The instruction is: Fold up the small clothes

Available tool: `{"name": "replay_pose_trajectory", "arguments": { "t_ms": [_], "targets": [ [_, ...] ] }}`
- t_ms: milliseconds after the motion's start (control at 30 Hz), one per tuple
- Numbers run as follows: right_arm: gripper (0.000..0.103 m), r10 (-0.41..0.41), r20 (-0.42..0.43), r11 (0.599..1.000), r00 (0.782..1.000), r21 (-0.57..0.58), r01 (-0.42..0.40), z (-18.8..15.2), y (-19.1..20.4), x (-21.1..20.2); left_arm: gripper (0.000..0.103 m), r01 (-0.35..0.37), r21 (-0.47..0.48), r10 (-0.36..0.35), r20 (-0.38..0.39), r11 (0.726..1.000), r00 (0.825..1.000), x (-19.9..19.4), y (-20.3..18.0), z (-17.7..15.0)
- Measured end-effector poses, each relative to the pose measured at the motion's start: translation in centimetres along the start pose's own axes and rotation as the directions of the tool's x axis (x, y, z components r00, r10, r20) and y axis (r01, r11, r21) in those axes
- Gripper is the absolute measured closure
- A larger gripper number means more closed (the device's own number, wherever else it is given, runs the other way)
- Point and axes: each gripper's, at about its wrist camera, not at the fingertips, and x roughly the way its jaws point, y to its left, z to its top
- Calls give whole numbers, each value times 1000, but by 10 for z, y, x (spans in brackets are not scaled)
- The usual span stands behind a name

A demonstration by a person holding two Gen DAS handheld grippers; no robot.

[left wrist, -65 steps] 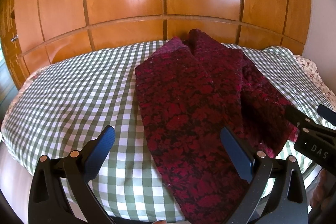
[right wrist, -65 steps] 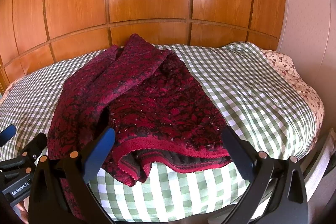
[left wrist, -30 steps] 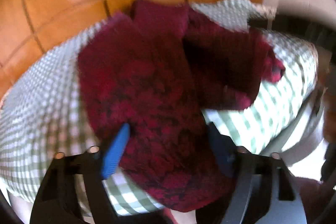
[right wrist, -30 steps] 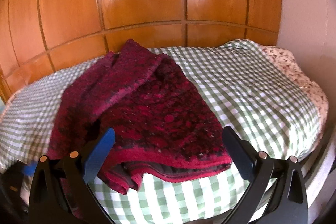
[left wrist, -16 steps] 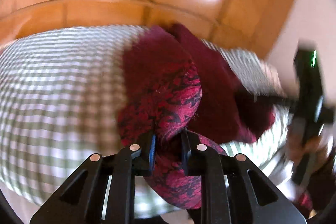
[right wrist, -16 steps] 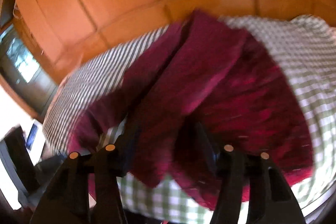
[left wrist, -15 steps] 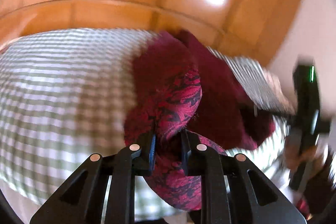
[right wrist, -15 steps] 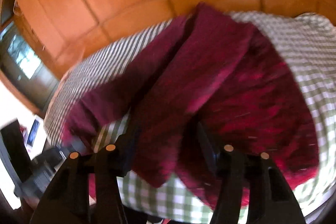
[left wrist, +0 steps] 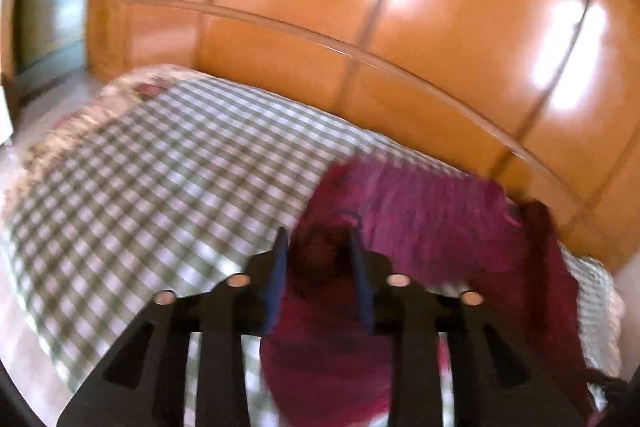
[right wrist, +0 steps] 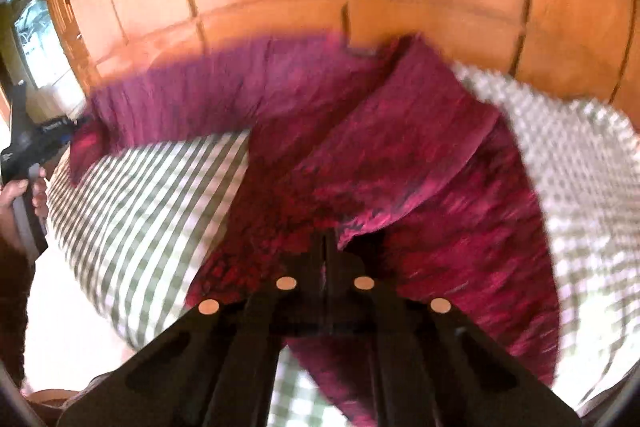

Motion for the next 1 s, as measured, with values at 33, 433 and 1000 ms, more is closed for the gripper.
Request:
{"name": "replay_pose_trajectory", "arguments": {
  "t_ms": [33,433,1000],
  "targets": [
    [103,-39,27,999,999,4,39,6,-10,-6,56,-22,-5,22,12,1000,1000,0,1,3],
    [103,-605,-21,779,796,190,598,51,-204,7,31,284,43,-274,-153,958,949,-18,-34,-66],
    [32,-196,-168,860,966,443,252,-55,-277,-10,35,595,-121,-577,-455,795,678,28,-179,-190]
  ]
}}
